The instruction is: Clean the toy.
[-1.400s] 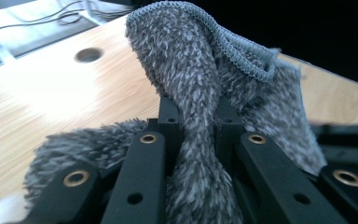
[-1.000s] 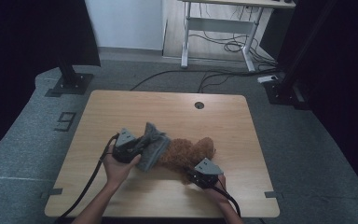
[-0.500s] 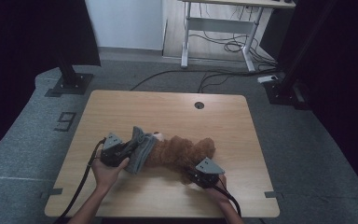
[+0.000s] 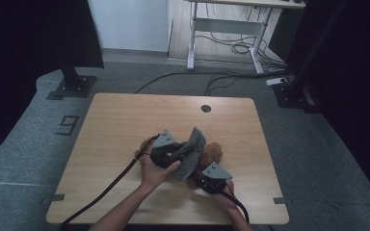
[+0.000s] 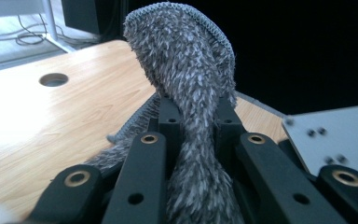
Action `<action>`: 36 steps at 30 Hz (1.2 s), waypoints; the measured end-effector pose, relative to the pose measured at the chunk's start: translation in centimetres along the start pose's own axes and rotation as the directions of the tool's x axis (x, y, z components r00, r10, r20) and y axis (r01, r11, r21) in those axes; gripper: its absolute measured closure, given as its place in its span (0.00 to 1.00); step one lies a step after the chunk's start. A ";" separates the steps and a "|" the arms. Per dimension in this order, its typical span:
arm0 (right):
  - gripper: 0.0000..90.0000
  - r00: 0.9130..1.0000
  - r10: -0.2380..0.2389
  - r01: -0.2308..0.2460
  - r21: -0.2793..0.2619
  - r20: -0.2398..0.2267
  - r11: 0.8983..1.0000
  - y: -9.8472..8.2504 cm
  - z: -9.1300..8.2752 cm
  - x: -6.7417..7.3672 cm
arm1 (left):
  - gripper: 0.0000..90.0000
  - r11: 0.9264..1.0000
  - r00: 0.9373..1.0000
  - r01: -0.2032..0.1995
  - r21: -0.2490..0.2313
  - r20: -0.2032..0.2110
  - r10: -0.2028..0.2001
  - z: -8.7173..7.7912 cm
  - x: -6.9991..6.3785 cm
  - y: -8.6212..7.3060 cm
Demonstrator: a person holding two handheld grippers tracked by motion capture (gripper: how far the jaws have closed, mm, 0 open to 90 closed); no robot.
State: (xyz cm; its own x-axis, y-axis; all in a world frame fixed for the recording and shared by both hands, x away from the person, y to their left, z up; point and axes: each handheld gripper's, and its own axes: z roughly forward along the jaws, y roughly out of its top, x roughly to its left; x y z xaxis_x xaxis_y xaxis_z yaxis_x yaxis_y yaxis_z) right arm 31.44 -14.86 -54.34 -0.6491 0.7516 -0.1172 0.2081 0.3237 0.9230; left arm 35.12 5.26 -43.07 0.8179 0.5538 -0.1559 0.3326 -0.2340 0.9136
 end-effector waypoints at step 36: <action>0.58 1.000 -0.021 0.021 0.008 -0.005 1.000 0.0 0.1 0.2 | 0.87 0.990 0.982 0.050 0.134 -0.187 -0.024 -1.3 4.9 -2.6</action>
State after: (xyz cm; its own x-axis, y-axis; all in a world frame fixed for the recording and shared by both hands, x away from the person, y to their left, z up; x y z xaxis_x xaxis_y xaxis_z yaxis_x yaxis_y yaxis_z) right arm 31.31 -14.65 -54.39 -0.6567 0.7420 -0.1347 0.2007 0.3441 0.9172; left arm 37.63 9.58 -45.69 0.7074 0.6989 -0.1052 0.4329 -0.3107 0.8462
